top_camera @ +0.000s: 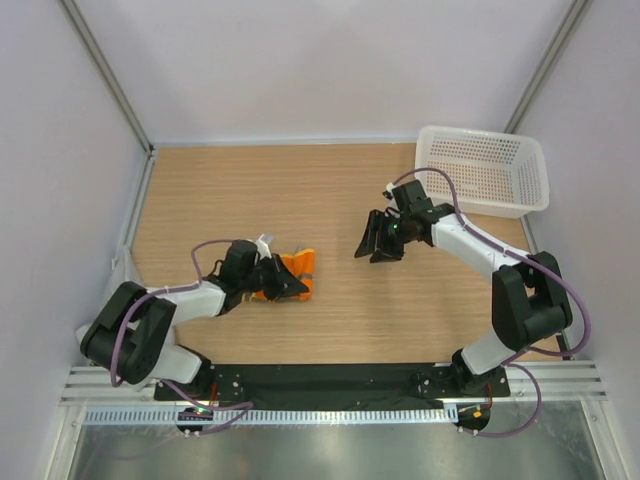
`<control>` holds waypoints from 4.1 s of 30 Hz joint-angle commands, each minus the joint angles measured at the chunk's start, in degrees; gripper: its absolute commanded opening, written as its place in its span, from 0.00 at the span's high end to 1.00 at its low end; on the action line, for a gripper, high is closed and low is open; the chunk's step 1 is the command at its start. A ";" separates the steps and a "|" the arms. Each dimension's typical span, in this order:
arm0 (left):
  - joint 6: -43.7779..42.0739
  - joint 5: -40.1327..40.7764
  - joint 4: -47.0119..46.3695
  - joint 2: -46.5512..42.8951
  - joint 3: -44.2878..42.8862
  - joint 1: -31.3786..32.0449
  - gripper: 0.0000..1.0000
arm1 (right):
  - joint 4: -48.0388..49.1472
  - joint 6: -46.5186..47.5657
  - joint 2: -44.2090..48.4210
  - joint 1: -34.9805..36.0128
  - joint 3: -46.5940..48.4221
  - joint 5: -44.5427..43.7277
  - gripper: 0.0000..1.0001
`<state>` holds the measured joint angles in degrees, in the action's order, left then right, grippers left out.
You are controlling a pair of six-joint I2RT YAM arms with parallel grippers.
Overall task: Roll the towels
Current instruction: Roll the towel
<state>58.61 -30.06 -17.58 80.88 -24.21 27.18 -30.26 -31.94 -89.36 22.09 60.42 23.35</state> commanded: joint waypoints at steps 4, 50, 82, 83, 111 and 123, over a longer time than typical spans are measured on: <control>5.72 -5.09 -9.75 -3.36 2.67 -2.65 1.00 | 5.21 -2.07 1.56 1.99 0.31 3.89 0.43; 16.97 -16.68 -30.04 18.86 18.67 -23.84 1.00 | 24.81 -8.58 -24.98 20.45 13.41 3.80 0.43; 10.31 -18.11 -19.29 15.21 14.81 -25.25 0.98 | 22.54 -9.54 -28.50 22.65 9.36 -1.19 0.99; 9.08 -17.58 -16.11 13.53 14.28 -25.25 0.96 | 21.31 -9.71 -28.15 22.48 9.19 -2.25 0.99; -10.53 55.98 44.83 -14.36 -20.78 29.05 0.52 | -1.12 -13.32 -21.73 22.56 13.23 -8.32 0.99; -8.60 62.41 46.50 4.27 -28.62 35.05 0.48 | -2.70 -12.00 -18.31 22.56 11.91 -7.27 0.99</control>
<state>49.06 27.64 26.96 83.90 -51.24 62.04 -29.47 -45.10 -110.93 44.62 72.95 16.99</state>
